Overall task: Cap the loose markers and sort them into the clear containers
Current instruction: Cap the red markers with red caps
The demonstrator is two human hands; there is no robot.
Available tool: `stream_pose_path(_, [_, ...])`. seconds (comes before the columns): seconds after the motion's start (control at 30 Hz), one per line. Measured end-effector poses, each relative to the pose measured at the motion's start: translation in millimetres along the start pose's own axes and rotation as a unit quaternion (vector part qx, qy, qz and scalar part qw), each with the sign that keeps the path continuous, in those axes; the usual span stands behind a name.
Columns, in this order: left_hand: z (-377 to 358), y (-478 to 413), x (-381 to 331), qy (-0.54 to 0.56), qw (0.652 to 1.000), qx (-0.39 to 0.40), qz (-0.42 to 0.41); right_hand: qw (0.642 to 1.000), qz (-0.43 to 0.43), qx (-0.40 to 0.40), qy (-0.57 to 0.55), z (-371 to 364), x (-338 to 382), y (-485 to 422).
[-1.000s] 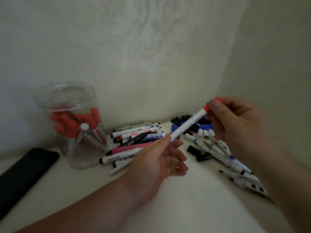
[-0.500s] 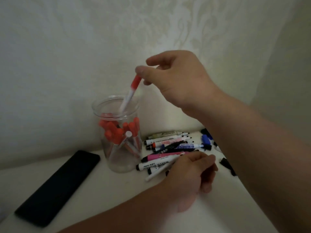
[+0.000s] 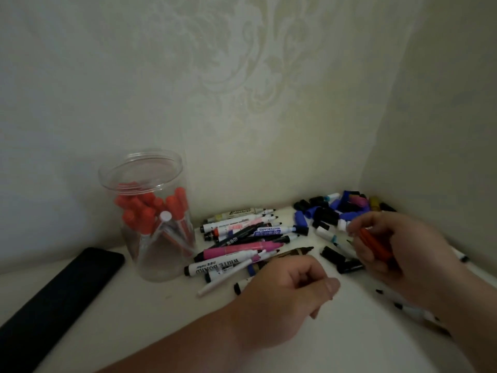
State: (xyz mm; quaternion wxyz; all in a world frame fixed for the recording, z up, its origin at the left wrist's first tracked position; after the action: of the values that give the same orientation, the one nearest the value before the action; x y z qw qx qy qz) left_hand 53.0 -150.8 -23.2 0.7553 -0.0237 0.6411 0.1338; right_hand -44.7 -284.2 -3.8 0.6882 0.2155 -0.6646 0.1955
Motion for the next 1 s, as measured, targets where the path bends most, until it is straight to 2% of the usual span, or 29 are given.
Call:
stream_pose_path(0.07, [-4,5,-3,-0.080,0.997,0.003,-0.012,1.000,0.019,0.001,0.015,5,4,-2])
stream_pose_path(0.13, [-10,10,-5,-0.153,0.988,0.011,-0.022,0.995,0.041,0.038,0.081,3,9,-5])
stream_pose_path(0.2, [-13,11,-7,-0.190,0.981,0.014,-0.032,0.982,0.060,0.089,0.157,-2,11,-4])
stream_pose_path(0.3, [-8,9,-10,-0.213,0.976,-0.008,-0.052,0.965,0.070,0.162,0.194,-10,12,0])
stream_pose_path(0.37, [-5,7,-9,-0.231,0.971,-0.015,-0.057,0.943,0.067,0.215,0.244,-16,13,7])
stream_pose_path(0.47, [-4,7,-8,-0.267,0.961,-0.019,-0.072,0.888,0.064,0.268,0.368,-19,13,19])
stream_pose_path(0.63, [2,12,-17,-0.255,0.956,-0.053,-0.131,0.865,0.052,0.283,0.412,-19,3,22])
stream_pose_path(0.73, [14,13,-20,-0.244,0.953,-0.101,-0.147,0.844,0.082,0.285,0.447,-21,5,22])
stream_pose_path(0.87, [9,12,-18,-0.263,0.950,-0.088,-0.144,0.805,0.141,0.269,0.510,-18,18,23])
stream_pose_path(0.93, [5,11,-16,-0.262,0.952,-0.081,-0.134,0.808,0.147,0.266,0.505,-16,23,24])
stream_pose_path(1.0, [2,11,-16,-0.258,0.953,-0.082,-0.138,0.828,0.166,0.243,0.477,-10,32,20])
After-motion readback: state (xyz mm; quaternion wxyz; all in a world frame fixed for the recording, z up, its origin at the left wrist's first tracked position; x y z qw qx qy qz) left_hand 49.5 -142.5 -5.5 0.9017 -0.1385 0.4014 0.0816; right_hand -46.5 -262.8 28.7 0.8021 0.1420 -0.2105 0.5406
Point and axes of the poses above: each hand's wrist, its own y-axis away from the middle knuckle, its own z-axis out of the back of the hand, x = y × z, the point moved 10 cm from there along -y, towards the middle knuckle, and after that the axes turned 10 degrees about z, right-handed, at the moved point
